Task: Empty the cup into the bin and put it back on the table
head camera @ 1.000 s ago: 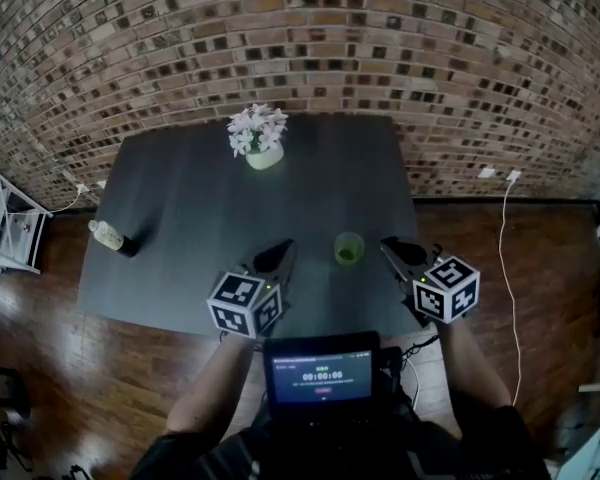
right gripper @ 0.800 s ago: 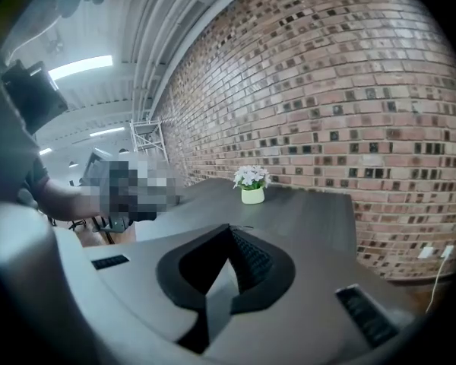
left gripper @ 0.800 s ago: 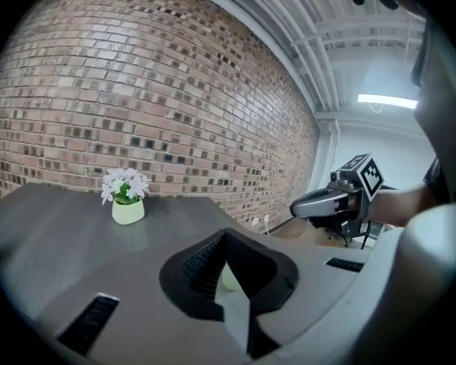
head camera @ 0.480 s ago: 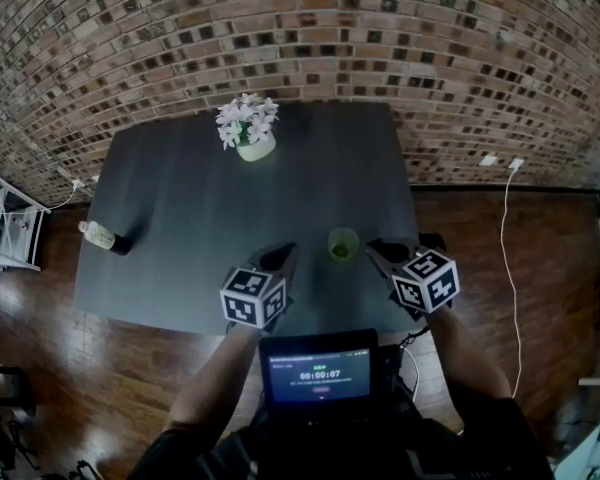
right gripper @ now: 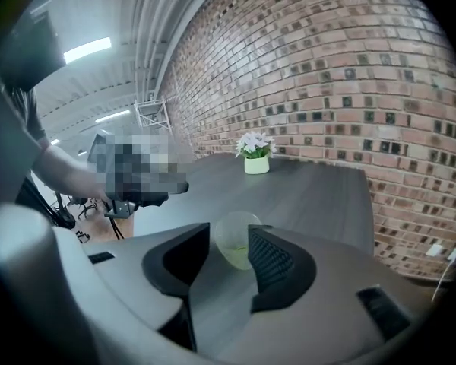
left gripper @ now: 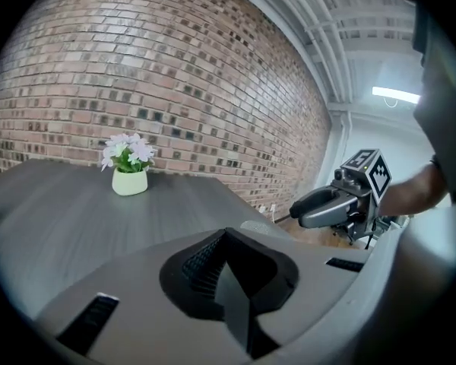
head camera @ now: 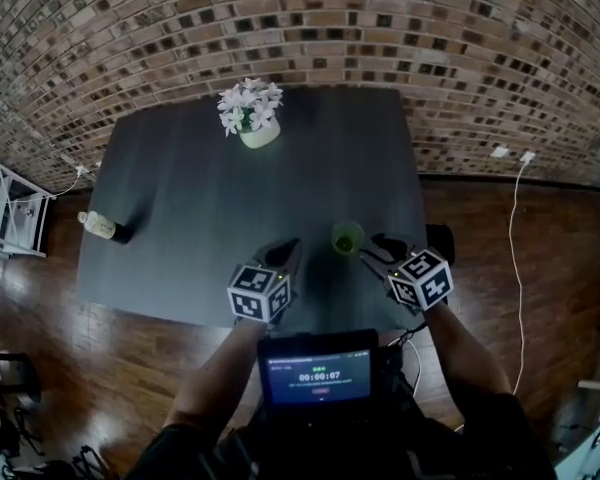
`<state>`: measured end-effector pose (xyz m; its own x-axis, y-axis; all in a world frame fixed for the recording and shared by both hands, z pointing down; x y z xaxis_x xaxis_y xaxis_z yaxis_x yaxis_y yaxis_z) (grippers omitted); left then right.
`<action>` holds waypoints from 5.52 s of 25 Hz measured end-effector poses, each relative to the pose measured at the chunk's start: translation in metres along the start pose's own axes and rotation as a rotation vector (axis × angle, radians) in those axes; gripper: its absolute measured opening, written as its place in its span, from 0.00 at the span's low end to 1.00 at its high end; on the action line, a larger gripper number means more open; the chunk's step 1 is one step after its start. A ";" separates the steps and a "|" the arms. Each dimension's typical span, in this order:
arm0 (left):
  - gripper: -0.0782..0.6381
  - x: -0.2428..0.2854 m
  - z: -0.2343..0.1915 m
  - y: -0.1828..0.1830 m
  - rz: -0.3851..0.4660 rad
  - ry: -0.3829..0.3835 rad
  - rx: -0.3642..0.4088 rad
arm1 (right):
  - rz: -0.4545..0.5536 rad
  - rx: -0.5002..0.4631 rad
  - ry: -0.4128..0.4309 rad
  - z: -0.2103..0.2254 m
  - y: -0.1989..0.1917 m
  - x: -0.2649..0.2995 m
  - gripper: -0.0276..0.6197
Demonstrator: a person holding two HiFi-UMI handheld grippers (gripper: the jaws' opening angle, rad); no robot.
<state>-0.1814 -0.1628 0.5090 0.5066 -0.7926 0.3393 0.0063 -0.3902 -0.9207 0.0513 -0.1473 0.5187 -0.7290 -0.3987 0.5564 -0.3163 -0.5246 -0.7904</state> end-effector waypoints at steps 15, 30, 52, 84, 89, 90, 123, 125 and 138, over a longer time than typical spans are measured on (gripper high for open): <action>0.10 0.014 -0.001 -0.020 -0.085 0.050 0.001 | -0.044 -0.037 0.102 0.028 -0.037 0.049 0.74; 0.10 0.021 -0.029 -0.046 -0.056 0.148 -0.052 | 0.030 -0.124 0.181 0.039 -0.048 0.105 0.83; 0.10 0.025 -0.040 -0.052 0.056 0.113 -0.071 | 0.196 -0.167 0.191 0.036 -0.044 0.117 0.67; 0.10 -0.042 0.032 0.090 0.317 -0.087 -0.009 | 0.335 -0.170 0.022 -0.039 0.058 -0.064 0.67; 0.10 -0.038 0.041 0.095 0.314 -0.113 -0.013 | 0.355 -0.169 -0.040 -0.037 0.056 -0.082 0.67; 0.10 -0.037 0.045 0.096 0.313 -0.126 -0.013 | 0.354 -0.162 -0.054 -0.037 0.055 -0.088 0.66; 0.10 0.043 0.175 0.124 0.283 -0.358 0.140 | 0.335 0.087 -0.479 0.033 -0.007 -0.262 0.66; 0.10 0.055 0.184 0.126 0.281 -0.330 0.134 | 0.325 0.086 -0.468 0.052 -0.009 -0.273 0.66; 0.10 0.124 0.219 0.126 0.272 -0.150 0.087 | 0.222 0.058 -0.423 0.191 -0.028 -0.318 0.66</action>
<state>0.0711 -0.2081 0.3925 0.6215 -0.7817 0.0525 -0.0763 -0.1270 -0.9890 0.4082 -0.1497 0.4124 -0.4605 -0.7705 0.4407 -0.1375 -0.4285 -0.8930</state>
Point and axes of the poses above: the fingertips, and each gripper's own axes: x forward along the fingers, z to its right, y out of its top, the point moved 8 cm from there along -x, backward along the fingers, and after that the axes turned 8 degrees about y, right-handed, at the moved point
